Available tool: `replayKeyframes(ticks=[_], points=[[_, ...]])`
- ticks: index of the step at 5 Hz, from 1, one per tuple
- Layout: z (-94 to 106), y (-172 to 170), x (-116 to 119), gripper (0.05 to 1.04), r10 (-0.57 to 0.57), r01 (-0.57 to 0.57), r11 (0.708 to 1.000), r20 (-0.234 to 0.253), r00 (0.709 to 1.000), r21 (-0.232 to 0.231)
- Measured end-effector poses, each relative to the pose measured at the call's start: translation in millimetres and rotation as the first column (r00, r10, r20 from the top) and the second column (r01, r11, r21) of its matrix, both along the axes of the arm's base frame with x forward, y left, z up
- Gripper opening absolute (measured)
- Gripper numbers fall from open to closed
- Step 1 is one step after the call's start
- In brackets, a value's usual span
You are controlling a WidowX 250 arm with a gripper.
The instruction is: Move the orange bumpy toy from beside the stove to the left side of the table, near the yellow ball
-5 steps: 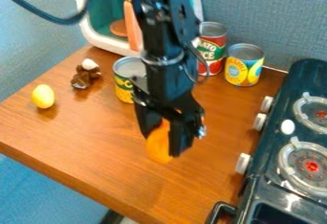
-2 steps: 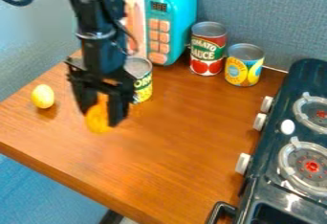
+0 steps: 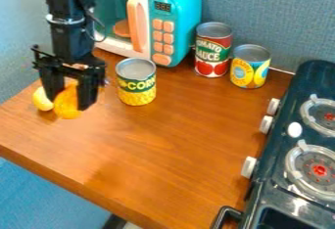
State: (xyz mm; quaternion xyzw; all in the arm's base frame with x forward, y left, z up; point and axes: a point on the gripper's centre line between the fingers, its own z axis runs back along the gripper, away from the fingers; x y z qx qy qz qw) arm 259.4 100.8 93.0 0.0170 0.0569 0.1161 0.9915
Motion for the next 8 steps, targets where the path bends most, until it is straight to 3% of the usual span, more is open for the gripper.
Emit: replayKeyframes(ticks=[1,2,3,6,8], points=[[-11.6,7.5,-1.8,0.777,0.038,-0.038,0.999,-0.036,0.999,0.013],[-32.7,9.4,4.2,0.777,0.053,-0.053,0.999,-0.042,0.998,0.012],[-53.6,5.8,9.7,0.777,0.067,-0.068,0.997,-0.048,0.997,-0.023],[-62.4,34.3,-0.3,0.777,0.169,-0.166,0.986,-0.129,0.977,0.035],[-69.5,36.6,-2.0,0.776,0.170,-0.168,0.985,-0.131,0.977,0.027]])
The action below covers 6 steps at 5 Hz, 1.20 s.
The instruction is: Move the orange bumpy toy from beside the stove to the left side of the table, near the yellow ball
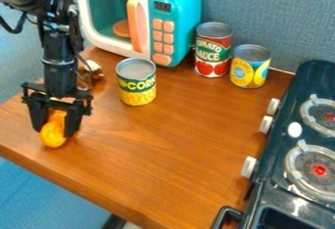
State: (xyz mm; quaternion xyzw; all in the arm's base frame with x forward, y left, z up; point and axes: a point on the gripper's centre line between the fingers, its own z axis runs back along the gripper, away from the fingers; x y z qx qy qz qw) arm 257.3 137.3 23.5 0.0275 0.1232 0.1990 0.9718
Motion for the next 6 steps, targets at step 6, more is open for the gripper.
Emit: replayKeyframes(ticks=[6], points=[[93.2,-43.3,60.7,1.011,-0.207,0.203,0.978,0.281,0.937,0.046]])
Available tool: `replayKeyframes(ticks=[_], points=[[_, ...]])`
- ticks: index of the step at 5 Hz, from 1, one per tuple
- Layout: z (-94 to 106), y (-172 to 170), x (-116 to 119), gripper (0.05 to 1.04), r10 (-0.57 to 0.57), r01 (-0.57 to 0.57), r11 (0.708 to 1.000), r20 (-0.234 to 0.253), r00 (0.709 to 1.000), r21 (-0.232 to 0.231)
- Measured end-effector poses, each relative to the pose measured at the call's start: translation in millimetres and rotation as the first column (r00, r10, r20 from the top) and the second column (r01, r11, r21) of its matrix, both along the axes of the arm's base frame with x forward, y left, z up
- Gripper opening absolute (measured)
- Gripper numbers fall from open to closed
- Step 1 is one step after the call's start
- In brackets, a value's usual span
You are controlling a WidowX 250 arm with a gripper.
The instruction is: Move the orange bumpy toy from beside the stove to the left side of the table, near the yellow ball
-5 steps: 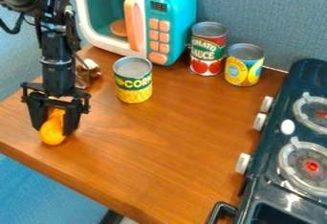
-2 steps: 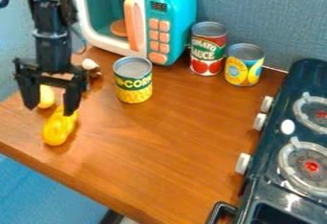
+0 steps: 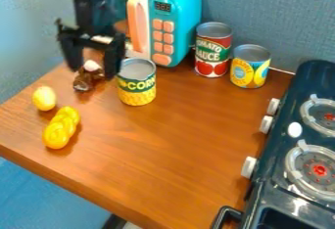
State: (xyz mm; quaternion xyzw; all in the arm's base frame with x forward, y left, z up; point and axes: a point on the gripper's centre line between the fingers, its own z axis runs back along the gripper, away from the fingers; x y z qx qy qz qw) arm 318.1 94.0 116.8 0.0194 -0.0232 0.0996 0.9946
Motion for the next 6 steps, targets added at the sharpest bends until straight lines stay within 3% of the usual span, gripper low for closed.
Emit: replayKeyframes(ticks=[1,2,6], points=[[10.1,-17.5,23.5,1.011,-0.090,0.091,0.996,0.047,0.995,-0.019],[15.6,-22.9,19.8,1.011,-0.134,0.133,0.990,-0.036,0.990,-0.047],[15.2,-23.2,18.8,1.011,-0.138,0.135,0.990,-0.042,0.990,-0.049]])
